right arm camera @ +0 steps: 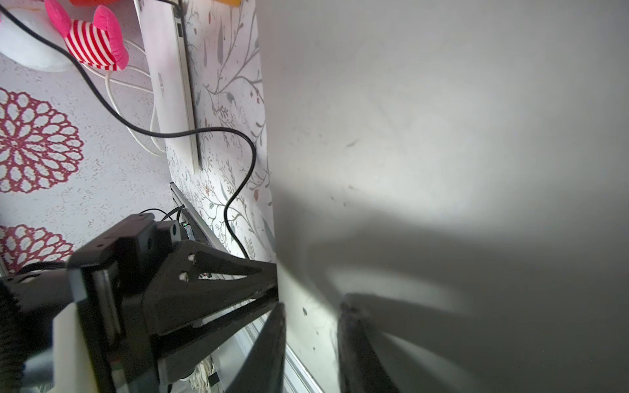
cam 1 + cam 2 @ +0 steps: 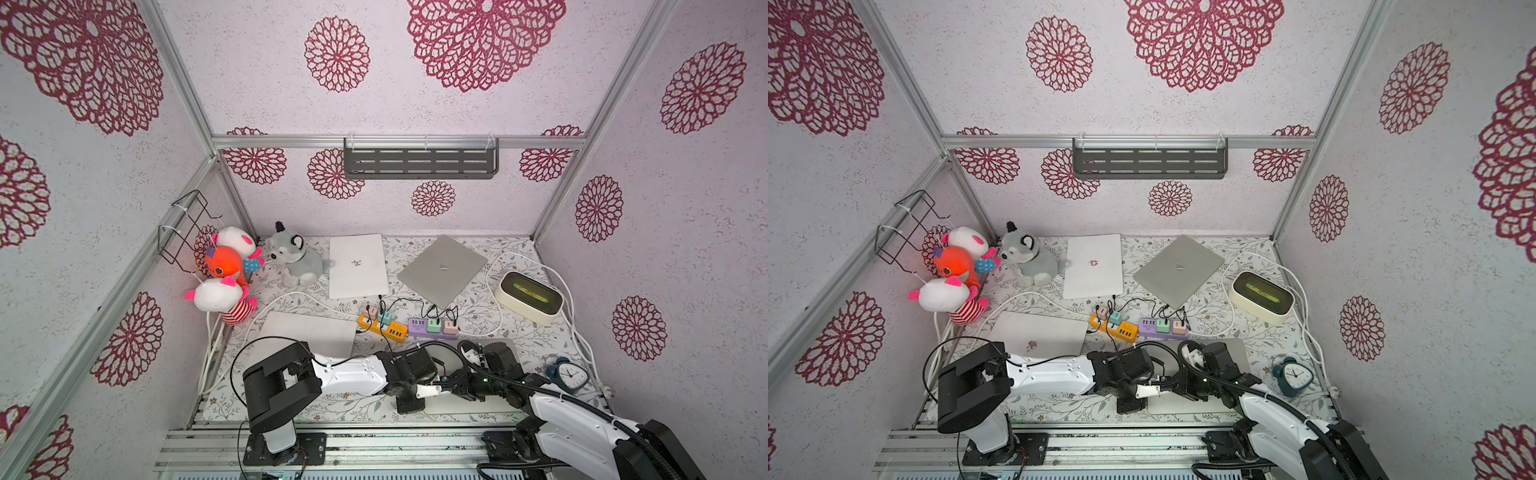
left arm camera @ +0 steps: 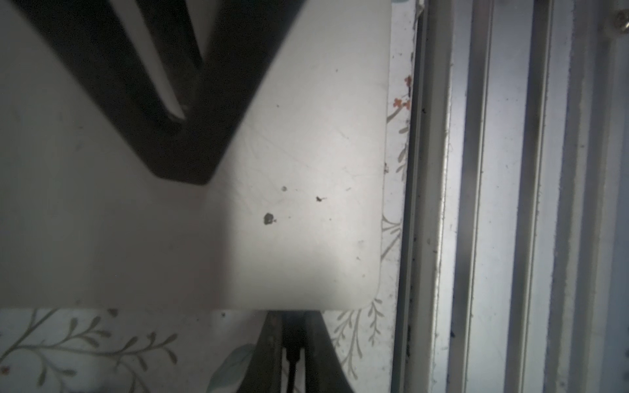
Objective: Unplug the laptop charger
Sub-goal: Remove the charging cable from the laptop.
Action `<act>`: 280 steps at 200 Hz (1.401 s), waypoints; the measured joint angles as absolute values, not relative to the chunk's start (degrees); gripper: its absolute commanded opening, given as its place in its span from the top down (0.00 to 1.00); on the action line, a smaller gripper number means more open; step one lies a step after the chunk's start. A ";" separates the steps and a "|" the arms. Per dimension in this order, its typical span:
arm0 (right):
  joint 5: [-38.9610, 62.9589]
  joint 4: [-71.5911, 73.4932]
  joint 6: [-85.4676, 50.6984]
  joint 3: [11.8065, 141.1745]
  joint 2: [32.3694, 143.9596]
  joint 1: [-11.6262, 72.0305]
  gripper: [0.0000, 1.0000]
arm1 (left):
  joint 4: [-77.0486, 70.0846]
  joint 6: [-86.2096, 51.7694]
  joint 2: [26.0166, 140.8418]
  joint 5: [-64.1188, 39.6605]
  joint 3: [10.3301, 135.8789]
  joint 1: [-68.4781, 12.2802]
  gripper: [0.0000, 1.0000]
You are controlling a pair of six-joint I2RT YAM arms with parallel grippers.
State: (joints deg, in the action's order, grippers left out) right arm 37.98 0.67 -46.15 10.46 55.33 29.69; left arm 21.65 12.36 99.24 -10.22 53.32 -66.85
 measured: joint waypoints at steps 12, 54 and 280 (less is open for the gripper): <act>37.98 0.69 -46.15 10.46 55.33 29.69 0.71 | 21.63 11.75 99.24 -10.20 53.30 -66.85 0.88; 37.98 0.69 -46.15 10.46 55.33 29.69 0.71 | 21.65 10.52 99.24 -10.24 53.30 -66.83 0.87; 38.30 2.07 -46.15 9.93 55.42 29.69 0.71 | 22.00 13.76 98.87 -10.35 53.28 -66.87 0.85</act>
